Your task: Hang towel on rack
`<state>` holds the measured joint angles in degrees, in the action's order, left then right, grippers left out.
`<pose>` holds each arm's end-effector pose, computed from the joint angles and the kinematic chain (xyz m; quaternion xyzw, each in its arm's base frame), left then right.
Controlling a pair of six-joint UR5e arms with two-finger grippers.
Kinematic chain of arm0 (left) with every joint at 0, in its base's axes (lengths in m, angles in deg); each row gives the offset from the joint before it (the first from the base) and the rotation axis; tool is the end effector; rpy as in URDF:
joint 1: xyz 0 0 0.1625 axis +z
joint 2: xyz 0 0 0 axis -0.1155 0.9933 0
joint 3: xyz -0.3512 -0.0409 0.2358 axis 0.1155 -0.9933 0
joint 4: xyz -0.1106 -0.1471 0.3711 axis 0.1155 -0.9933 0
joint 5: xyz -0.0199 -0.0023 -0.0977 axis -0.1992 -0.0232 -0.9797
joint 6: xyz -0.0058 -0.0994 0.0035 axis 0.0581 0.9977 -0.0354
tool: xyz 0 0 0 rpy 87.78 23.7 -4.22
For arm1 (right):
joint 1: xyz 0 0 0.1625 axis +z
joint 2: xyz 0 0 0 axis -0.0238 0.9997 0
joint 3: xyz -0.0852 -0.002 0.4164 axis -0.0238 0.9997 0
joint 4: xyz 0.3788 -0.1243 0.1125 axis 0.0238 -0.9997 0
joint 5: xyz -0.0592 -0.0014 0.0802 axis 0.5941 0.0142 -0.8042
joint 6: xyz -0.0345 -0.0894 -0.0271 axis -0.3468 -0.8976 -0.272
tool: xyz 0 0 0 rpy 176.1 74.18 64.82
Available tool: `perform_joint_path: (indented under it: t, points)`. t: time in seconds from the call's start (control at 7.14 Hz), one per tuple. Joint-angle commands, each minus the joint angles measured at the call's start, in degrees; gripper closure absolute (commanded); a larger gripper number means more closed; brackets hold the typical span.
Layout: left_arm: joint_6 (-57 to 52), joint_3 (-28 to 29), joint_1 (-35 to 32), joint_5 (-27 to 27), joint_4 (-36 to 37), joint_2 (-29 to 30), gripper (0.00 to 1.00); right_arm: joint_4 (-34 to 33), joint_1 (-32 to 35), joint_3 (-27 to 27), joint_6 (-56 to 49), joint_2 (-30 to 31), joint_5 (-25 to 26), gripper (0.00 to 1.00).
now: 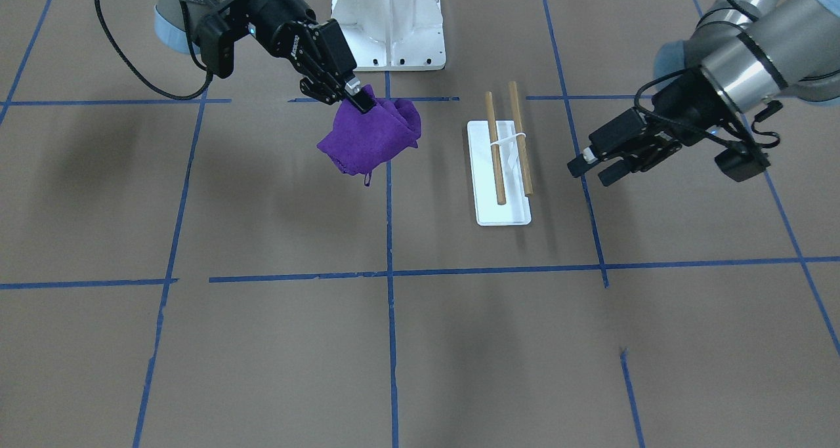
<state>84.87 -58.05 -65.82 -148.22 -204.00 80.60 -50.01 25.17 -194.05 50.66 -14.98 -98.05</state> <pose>0.2521 -0.5384 0.2625 -0.0031 0.6829 -0.1424 0.7165 -0.3982 -0.3843 0.1409 0.1559 -0.7757 0.3510 0.5007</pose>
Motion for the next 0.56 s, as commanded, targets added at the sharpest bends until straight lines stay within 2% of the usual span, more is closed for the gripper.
perform_joint_path:
  t: [0.0,0.14,0.42]
  points:
    - [8.3,-0.1,3.4,0.8,-0.4,3.7,0.02,0.1,-1.2,0.0,0.7,-0.6,3.0,1.00]
    - [10.8,-0.3,4.6,3.0,-0.4,4.9,0.06,0.0,-1.7,0.0,0.6,-0.5,3.0,1.00]
    - [11.0,-0.3,6.3,3.2,-2.4,5.3,0.10,0.0,-2.0,0.1,0.6,-0.6,3.1,1.00]
